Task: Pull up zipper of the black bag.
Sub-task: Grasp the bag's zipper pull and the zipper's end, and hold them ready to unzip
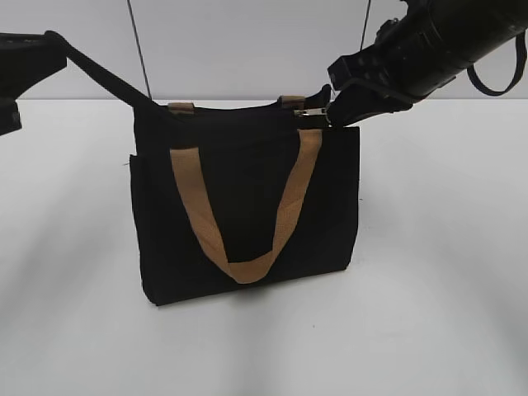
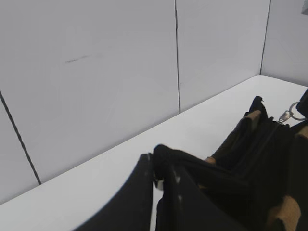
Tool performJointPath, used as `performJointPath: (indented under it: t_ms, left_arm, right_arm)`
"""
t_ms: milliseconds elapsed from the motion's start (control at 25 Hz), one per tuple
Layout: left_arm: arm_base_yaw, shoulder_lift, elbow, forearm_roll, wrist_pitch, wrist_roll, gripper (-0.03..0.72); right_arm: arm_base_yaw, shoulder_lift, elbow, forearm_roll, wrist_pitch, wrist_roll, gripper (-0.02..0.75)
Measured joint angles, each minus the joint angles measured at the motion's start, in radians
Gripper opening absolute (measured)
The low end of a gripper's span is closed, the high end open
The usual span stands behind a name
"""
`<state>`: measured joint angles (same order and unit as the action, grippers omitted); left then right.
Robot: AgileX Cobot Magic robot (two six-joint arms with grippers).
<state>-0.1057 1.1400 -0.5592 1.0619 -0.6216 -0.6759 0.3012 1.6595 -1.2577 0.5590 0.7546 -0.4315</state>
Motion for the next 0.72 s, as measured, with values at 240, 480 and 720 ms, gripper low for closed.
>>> performJointPath:
  t_ms: [240,480,720]
  left_arm:
    - [0.000,0.000,0.000,0.000,0.008,0.000,0.020]
    - [0.000,0.000,0.000,-0.007,0.013,-0.010,0.184]
    - [0.001,0.000,0.000,-0.011,0.041,-0.054,0.459]
  right_arm:
    - [0.010,0.000,-0.012,0.010,0.004,-0.002,0.070]
    - [0.038,-0.001,-0.056,0.009,0.013,-0.030,0.455]
    - [0.038,-0.001,-0.087,-0.117,0.132,-0.033,0.550]
